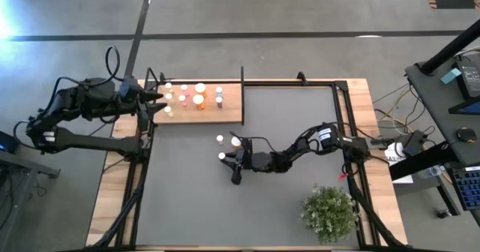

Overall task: Pick and place medicine bottles onto shelf by color
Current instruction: Put the blue pill bottle on the shelf aligned with the other blue pill bottles

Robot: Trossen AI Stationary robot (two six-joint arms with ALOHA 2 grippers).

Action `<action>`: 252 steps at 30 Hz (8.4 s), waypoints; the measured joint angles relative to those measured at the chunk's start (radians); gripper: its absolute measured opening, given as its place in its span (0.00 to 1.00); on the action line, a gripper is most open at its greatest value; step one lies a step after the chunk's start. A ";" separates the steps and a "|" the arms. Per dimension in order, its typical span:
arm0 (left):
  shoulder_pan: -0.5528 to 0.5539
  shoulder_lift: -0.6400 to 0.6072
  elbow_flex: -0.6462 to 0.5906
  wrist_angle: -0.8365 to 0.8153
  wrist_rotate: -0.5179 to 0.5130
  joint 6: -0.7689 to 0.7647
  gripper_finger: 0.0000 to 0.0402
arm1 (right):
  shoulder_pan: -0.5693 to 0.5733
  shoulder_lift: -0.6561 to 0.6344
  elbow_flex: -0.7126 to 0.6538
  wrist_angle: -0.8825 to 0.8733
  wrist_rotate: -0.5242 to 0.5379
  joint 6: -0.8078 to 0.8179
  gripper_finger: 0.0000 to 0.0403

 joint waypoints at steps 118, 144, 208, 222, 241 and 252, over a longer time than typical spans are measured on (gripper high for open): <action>0.000 -0.071 0.001 0.002 0.004 -0.133 0.40 | -0.094 0.059 0.933 -1.952 -0.553 -1.441 0.35; 0.000 -0.074 0.000 0.000 0.004 -0.133 0.40 | -0.148 0.032 0.957 -1.960 -0.797 -0.938 0.24; -0.001 -0.050 -0.391 0.771 0.037 -0.018 0.40 | -0.165 -0.511 -0.026 -0.006 -0.391 -0.057 0.24; -0.002 0.046 -0.392 0.910 0.239 0.000 0.40 | -0.165 -0.523 0.089 -0.259 -0.392 -0.133 0.24; -0.011 0.136 -0.344 1.051 0.208 0.135 0.40 | -0.165 -0.567 0.069 -0.351 -0.392 -0.128 0.24; -0.011 0.103 -0.346 1.037 0.243 0.105 0.24 | -0.166 -0.674 0.062 -0.526 -0.389 -0.156 0.24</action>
